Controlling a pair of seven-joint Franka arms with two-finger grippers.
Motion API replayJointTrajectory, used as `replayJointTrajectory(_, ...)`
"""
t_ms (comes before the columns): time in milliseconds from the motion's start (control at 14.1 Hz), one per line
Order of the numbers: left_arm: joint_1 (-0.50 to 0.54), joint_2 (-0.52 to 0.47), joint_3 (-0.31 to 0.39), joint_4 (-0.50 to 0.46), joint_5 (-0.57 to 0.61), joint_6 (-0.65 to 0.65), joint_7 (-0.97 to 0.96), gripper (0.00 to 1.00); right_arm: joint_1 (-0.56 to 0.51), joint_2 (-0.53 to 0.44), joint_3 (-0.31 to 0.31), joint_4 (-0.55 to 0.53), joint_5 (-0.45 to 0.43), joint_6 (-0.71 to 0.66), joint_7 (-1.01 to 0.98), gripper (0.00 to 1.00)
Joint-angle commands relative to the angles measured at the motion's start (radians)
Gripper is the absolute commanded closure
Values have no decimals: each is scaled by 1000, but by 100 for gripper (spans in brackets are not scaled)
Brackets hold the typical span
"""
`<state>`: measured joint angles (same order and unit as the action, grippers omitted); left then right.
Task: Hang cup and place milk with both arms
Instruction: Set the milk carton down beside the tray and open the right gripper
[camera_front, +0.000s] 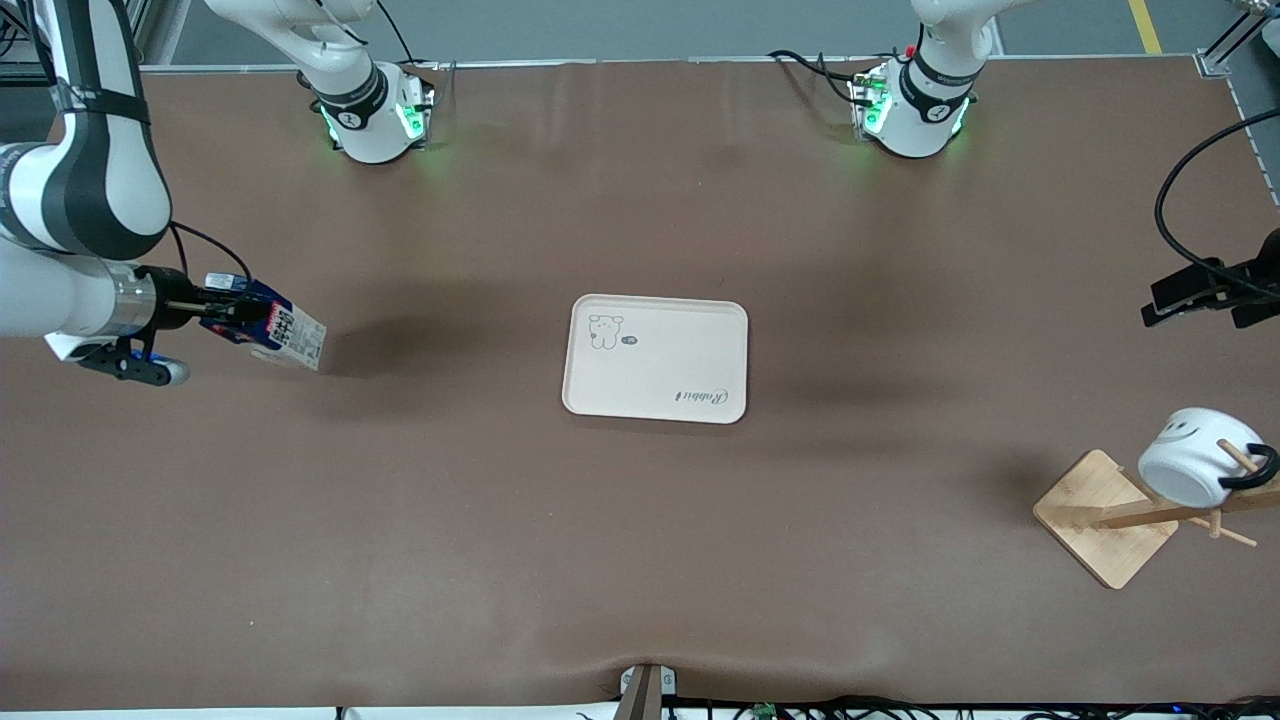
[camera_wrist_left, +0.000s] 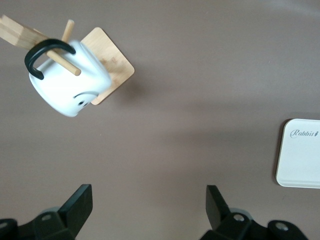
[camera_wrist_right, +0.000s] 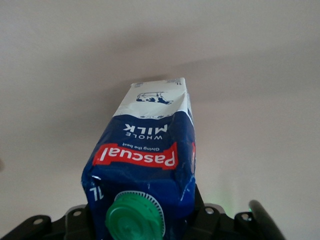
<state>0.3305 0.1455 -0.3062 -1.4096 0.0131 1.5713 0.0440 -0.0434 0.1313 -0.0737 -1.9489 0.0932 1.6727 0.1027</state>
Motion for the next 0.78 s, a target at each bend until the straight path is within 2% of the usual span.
replayJointTrajectory(0,-1,-17,-5,34,18,-36,-13,0,-44,-52,23,-117,-21,74,-44,100)
replayJointTrajectory(213,-36,-58,5,23,8,-48,-7,0,-78,-53,23,-214,-21,180,-112,100)
replayJointTrajectory(284,-74,-75,44,15,10,-72,2,0,-84,-56,23,-241,-21,211,-118,100)
replayJointTrajectory(426,-218,-118,166,-17,13,-108,-15,0,-99,-50,22,-252,-23,232,-124,100)
replayJointTrajectory(568,-281,-164,223,-74,11,-108,-16,0,-101,-49,23,-252,-21,231,-126,97)
replayJointTrajectory(639,-298,-184,236,-98,11,-108,-16,0,-101,-47,23,-251,-21,228,-126,84)
replayJointTrajectory(710,-323,-204,254,-123,11,-106,-18,0,-101,-45,23,-251,-21,225,-126,50)
